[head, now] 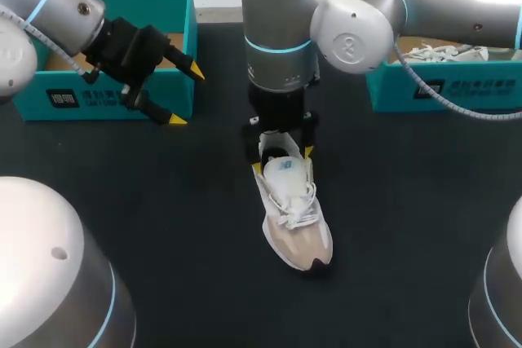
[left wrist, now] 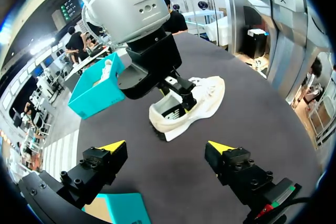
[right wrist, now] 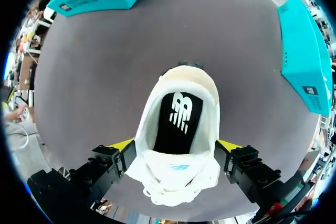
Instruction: Take the shoe out of the shoebox, open the shoe tongue, remove and reinsert the insole, then place the shoe into the shoebox
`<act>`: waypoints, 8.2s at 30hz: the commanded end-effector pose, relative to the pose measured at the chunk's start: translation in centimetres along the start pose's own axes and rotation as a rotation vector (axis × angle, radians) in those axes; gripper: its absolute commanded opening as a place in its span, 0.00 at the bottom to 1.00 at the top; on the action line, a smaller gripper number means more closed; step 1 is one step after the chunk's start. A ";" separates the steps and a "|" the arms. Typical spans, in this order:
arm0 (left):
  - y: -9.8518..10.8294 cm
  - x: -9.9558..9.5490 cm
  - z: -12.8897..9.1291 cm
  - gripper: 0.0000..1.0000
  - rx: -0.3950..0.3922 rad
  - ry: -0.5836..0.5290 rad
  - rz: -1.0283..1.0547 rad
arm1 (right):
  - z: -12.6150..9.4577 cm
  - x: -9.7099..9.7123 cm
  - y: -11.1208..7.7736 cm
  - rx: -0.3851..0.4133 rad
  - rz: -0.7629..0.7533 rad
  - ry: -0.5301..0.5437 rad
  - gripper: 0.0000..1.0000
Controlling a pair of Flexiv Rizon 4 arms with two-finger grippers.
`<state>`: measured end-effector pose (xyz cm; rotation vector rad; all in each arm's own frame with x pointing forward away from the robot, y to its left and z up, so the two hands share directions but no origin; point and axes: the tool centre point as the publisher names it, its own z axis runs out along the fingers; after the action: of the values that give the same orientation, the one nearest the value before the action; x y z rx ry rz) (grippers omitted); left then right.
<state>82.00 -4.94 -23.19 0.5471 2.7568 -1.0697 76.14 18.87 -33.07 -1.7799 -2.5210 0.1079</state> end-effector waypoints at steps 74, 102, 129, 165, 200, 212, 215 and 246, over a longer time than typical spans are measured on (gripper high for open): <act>0.0 0.0 0.0 1.00 -0.002 0.001 0.000 | -3.2 -2.9 6.5 0.084 -1.520 -0.304 1.00; 0.0 0.0 0.0 1.00 -0.002 0.001 0.000 | 1.0 -2.6 9.0 -0.056 -1.442 -0.259 0.69; 0.0 0.0 0.0 1.00 -0.002 0.001 0.000 | -5.6 -5.2 7.5 -0.074 -1.323 -0.230 0.00; 0.0 0.0 0.0 1.00 -0.002 0.001 0.000 | -23.6 -13.5 7.6 -0.125 -1.348 -0.371 0.00; 0.0 0.0 0.0 1.00 -0.002 0.001 0.000 | -23.4 -41.0 15.7 -0.175 -1.069 -0.435 0.00; 0.0 0.0 0.0 1.00 -0.002 0.001 0.000 | -23.4 -41.0 15.7 -0.175 -1.069 -0.435 0.00; 0.0 0.0 0.0 1.00 -0.002 0.001 0.000 | -23.4 -41.0 15.7 -0.175 -1.069 -0.435 0.00; 0.0 0.0 0.0 1.00 -0.002 0.001 0.000 | -19.3 -61.5 20.5 -0.102 -0.774 -0.448 0.00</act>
<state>81.99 -4.93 -23.18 0.5473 2.7570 -1.0696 115.41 -30.87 -15.88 -0.4454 -3.4486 0.3595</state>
